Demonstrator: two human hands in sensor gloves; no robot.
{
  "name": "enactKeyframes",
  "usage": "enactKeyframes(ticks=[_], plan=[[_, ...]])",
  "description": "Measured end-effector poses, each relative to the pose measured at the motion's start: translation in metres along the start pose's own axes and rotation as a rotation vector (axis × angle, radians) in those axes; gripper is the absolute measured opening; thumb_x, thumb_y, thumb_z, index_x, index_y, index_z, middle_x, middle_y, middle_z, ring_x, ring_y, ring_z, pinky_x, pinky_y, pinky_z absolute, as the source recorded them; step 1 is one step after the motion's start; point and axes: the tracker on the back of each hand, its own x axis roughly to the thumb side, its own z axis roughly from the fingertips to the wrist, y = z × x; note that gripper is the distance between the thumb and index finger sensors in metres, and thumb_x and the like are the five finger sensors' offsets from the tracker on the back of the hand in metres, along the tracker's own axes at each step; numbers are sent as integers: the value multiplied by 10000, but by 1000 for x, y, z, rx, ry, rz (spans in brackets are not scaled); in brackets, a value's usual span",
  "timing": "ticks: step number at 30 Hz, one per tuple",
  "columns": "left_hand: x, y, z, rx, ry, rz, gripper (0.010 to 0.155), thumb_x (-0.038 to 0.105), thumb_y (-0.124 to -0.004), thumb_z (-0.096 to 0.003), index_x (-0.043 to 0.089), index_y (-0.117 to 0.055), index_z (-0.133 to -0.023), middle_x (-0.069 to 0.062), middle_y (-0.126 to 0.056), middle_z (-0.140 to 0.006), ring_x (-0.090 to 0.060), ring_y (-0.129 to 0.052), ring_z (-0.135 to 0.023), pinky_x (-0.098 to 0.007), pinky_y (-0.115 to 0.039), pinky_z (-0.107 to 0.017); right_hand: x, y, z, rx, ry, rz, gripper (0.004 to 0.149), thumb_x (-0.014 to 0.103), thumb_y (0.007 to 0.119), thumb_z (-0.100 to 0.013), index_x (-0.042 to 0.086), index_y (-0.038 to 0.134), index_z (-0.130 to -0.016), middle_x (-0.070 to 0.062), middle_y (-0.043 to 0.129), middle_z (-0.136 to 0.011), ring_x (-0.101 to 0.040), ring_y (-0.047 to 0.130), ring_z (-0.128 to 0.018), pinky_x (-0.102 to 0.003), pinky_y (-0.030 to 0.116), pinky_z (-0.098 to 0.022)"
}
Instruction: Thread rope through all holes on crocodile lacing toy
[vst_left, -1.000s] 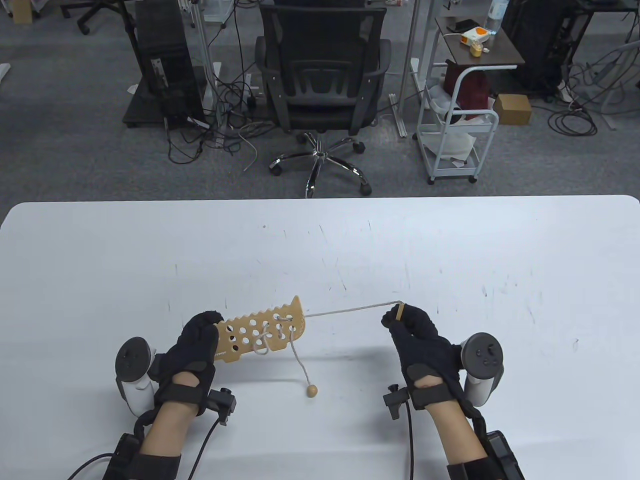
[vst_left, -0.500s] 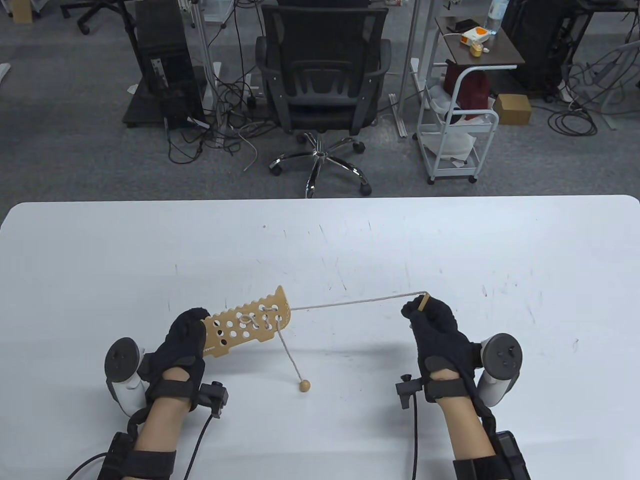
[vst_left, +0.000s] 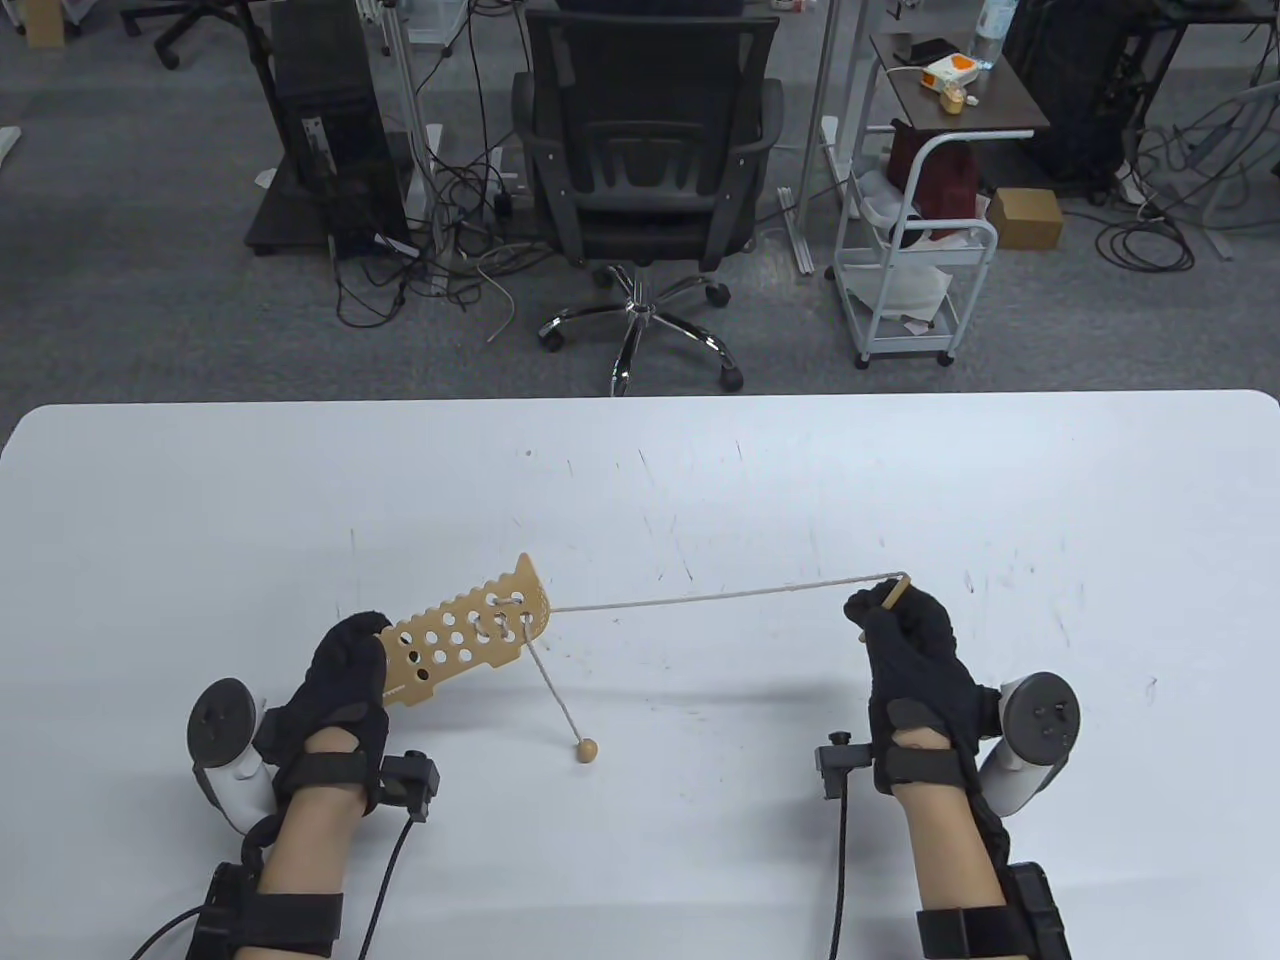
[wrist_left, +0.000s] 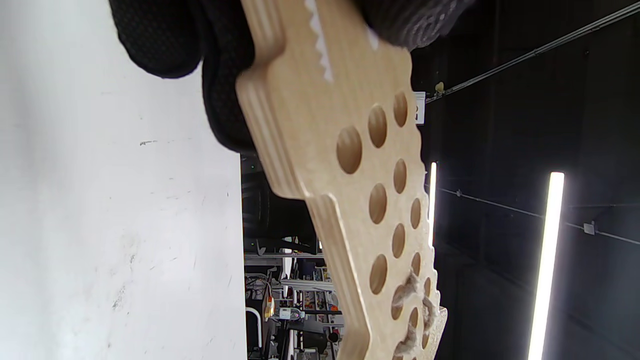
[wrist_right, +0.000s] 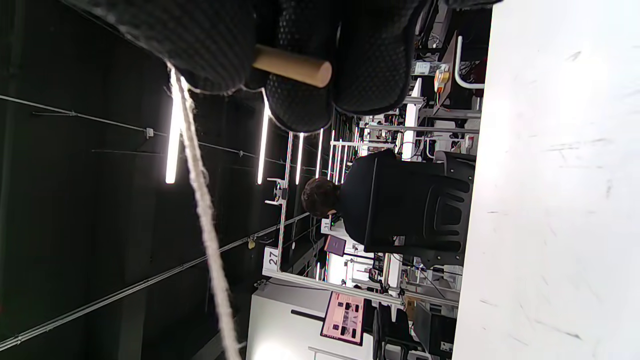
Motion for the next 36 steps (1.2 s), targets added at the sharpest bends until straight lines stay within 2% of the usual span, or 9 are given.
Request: enactKeyframes(ticks=[8, 9, 11, 17, 20, 24, 29, 33, 36], plan=[[3, -5, 2, -22, -20, 4, 512, 401, -695, -438, 269, -683, -933, -1, -888, -762, -207, -1007, -565, -493, -735, -644, -4, 1, 2, -15, 29, -56, 414, 312, 788, -487, 219, 712, -884, -59, 874, -848, -363, 794, -838, -660, 450, -660], [5, -7, 3, -36, -26, 5, 513, 400, -696, -437, 268, -684, -932, -4, -889, -762, -210, -1008, -564, -495, -735, -643, -4, 3, 2, -3, 30, -50, 414, 309, 788, -489, 213, 711, -885, -72, 847, -871, -381, 755, -855, -664, 434, -660], [7, -11, 5, -53, -37, 5, 512, 400, -697, -436, 268, -685, -931, -4, -890, -760, -210, -1008, -563, -494, -735, -642, -4, 7, 4, 20, 41, -32, 414, 313, 791, -494, 211, 716, -888, -113, 640, -987, -423, 557, -928, -661, 379, -670], [15, -25, 12, -122, -71, -10, 512, 397, -699, -435, 265, -690, -929, -6, -892, -758, -213, -1009, -561, -496, -735, -641, -3, 16, 7, 57, 27, -17, 413, 314, 800, -490, 226, 733, -888, -82, 805, -813, -375, 767, -756, -630, 471, -649], [17, -31, 14, -149, -78, -16, 513, 397, -700, -434, 264, -691, -929, -8, -893, -757, -215, -1009, -560, -498, -735, -639, -2, 19, 8, 74, 21, -3, 432, 301, 808, -486, 227, 704, -899, -75, 837, -785, -366, 805, -734, -631, 483, -647], [19, -38, 17, -192, -88, -28, 513, 397, -700, -434, 263, -692, -929, -8, -892, -758, -216, -1009, -559, -497, -735, -640, -1, 23, 10, 87, 19, 44, 477, 281, 838, -468, 150, 670, -894, -79, 877, -747, -359, 880, -691, -598, 585, -609], [21, -47, 20, -235, -97, -42, 514, 397, -701, -434, 262, -691, -930, -8, -893, -757, -216, -1009, -559, -498, -736, -639, -1, 26, 11, 103, -2, 100, 615, 281, 881, -450, 133, 581, -965, -44, 924, -680, -336, 947, -639, -580, 646, -583], [21, -53, 22, -270, -101, -54, 514, 397, -701, -434, 261, -691, -930, -9, -893, -757, -216, -1008, -560, -498, -735, -639, -1, 31, 12, 140, -16, 139, 707, 287, 887, -449, 192, 484, -1022, -40, 934, -676, -334, 959, -639, -572, 657, -582], [22, -57, 24, -289, -104, -56, 513, 398, -701, -433, 264, -692, -929, -8, -894, -756, -215, -1009, -559, -497, -737, -639, 0, 34, 13, 166, -34, 159, 654, 287, 885, -455, 275, 536, -1008, -38, 947, -679, -339, 968, -639, -568, 667, -578]])
